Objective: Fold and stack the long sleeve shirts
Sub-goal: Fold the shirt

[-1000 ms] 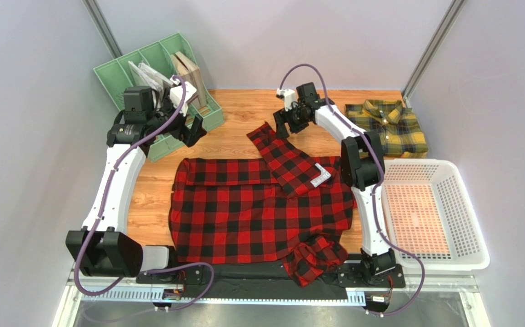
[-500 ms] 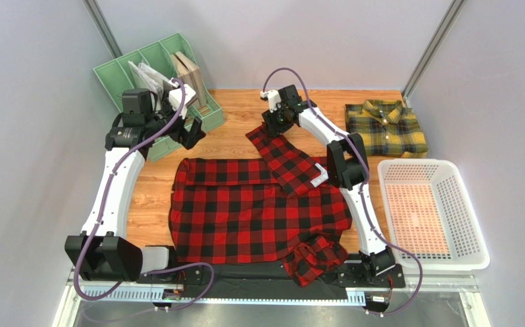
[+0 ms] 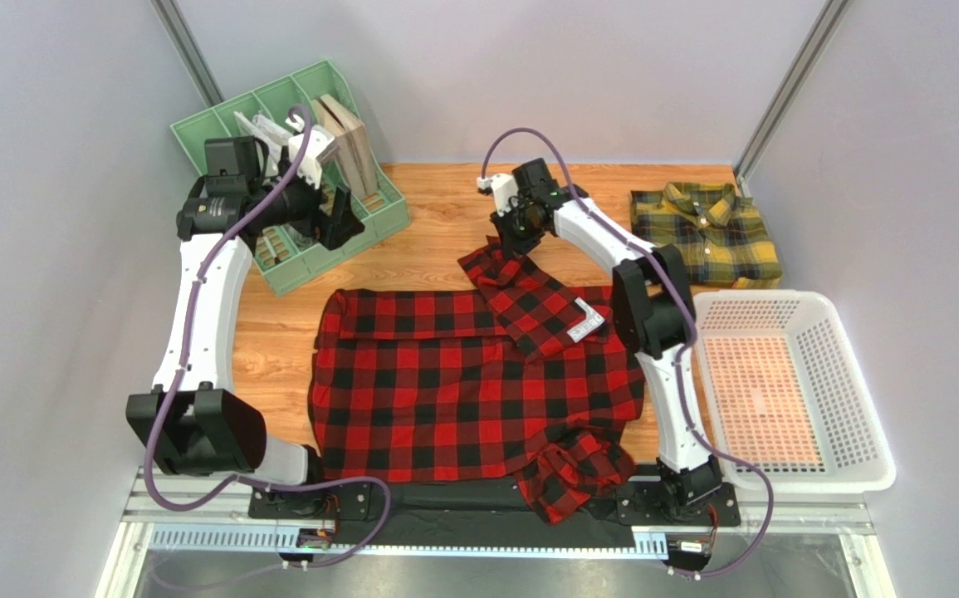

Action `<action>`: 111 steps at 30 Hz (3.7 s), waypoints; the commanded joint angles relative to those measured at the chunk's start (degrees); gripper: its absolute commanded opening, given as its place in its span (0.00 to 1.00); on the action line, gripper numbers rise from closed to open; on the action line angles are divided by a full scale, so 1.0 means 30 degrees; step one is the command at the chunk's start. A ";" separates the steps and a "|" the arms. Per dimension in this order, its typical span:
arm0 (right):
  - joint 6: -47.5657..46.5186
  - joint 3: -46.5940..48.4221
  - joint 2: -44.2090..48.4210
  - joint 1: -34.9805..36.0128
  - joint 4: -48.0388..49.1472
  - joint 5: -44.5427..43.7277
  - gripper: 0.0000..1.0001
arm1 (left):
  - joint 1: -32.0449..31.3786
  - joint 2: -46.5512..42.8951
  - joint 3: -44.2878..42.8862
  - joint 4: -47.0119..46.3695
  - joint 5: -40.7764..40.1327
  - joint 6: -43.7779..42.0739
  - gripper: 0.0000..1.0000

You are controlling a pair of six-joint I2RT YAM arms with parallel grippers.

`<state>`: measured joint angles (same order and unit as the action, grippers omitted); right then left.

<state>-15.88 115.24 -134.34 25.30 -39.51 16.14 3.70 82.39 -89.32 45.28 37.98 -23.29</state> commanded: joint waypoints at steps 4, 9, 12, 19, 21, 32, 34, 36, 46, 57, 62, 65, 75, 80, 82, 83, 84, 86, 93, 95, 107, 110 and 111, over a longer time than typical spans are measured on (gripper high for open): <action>-0.0009 -0.3662 0.8647 0.0179 0.2387 0.2821 0.00 | -0.0676 -0.3231 0.3608 -0.4570 0.5389 0.2051 0.99; -0.1413 -0.7470 1.2139 0.0531 0.2739 0.4604 0.00 | -0.2667 -0.3732 0.5248 -0.5714 0.5915 0.1816 0.99; -0.2989 -0.9931 1.4687 0.0882 0.3032 0.5252 0.00 | -0.3927 -0.4493 0.6858 -0.7179 0.6091 0.0824 0.99; -0.5136 -1.5030 1.9932 0.2082 0.3558 0.5314 0.00 | -0.7296 -0.5665 1.0604 -0.9454 0.5097 -0.1294 0.99; -0.5137 -1.5851 2.1014 0.2318 0.3734 0.4993 0.00 | -0.8204 -0.5637 1.1225 -1.0256 0.4687 -0.0532 0.99; -0.6425 -1.9281 2.4770 0.3783 0.4146 0.4112 0.00 | -1.1601 -0.4613 1.2781 -1.3892 0.5034 0.0617 0.99; -0.6542 -1.9458 2.5034 0.3842 0.4291 0.4170 0.00 | -1.2305 -0.4320 1.2780 -1.3482 0.4600 0.0031 0.99; -0.6951 -1.9634 2.5211 0.4046 0.4263 0.4113 0.00 | -1.3157 -0.3911 1.2868 -1.4206 0.3049 -0.0033 0.99; -0.7392 -2.1096 2.7318 0.4603 0.4672 0.4288 0.00 | -1.3918 -0.2941 1.1406 -1.3484 0.3159 0.0323 0.84; -0.6866 -2.1626 2.8754 0.4897 0.4907 0.3673 0.00 | -1.8195 -0.4931 1.1286 -0.8974 0.3224 -0.0706 0.00; -0.6515 -2.1714 3.0217 0.4897 0.3446 0.3091 0.37 | -1.8403 -0.6045 1.0584 -0.6896 0.1755 0.1404 0.00; -0.6687 -2.1597 3.1299 0.4897 0.1807 0.1716 0.75 | -1.9133 -0.6720 1.0029 -0.4617 0.2076 0.0650 0.00; -0.5872 -2.0252 2.8885 0.0461 -0.0075 0.1028 0.91 | -2.2006 -0.1071 0.6078 -0.0153 0.1083 0.0146 0.00; -0.4291 -1.7009 2.3755 -0.4177 -0.0570 0.4750 0.86 | -2.2006 0.1683 0.3380 0.1313 0.0581 -0.0001 0.00; -0.3675 -1.6064 2.1331 -0.4681 -0.0982 0.5106 0.80 | -2.2006 0.1862 0.2413 0.1285 0.1398 -0.0117 0.00; -0.3295 -1.5190 2.0648 -0.4973 -0.1214 0.5485 0.76 | -2.2006 0.1892 0.1597 0.1285 0.1694 -0.0089 0.00; -0.3030 -1.4862 1.9945 -0.5092 -0.1245 0.5634 0.70 | -2.2006 0.1892 0.1154 0.1256 0.2480 -0.0031 0.00; -0.2213 -1.3986 1.8332 -0.5326 -0.1274 0.6334 0.67 | -2.2152 0.1659 -0.0044 0.1314 0.3363 0.0086 0.00; 0.0569 -1.2341 1.4555 -0.5269 -0.1216 0.8943 0.53 | -2.3325 0.2126 -0.1282 0.2544 0.2525 -0.0001 0.00; 0.1043 -1.2398 1.3935 -0.5094 -0.1128 0.9324 0.49 | -2.2976 0.2127 -0.1282 0.2632 0.2166 0.0057 0.00; -0.0065 -1.1521 1.3082 -0.5648 -0.2971 0.6988 0.64 | -1.2646 0.1773 0.4216 -0.1673 0.2898 0.5653 0.00; -0.0826 -1.1605 1.3082 -0.5796 -0.3644 0.6018 0.66 | -1.0065 0.2038 0.6091 -0.2551 0.2665 0.5916 0.00; -0.1004 -1.1723 1.3111 -0.5767 -0.3735 0.5784 0.66 | -0.9531 0.2097 0.6478 -0.2698 0.2518 0.5772 0.00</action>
<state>-15.73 78.50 -95.66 8.56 -47.81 37.50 -30.81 88.88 -74.32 41.47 45.47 -8.93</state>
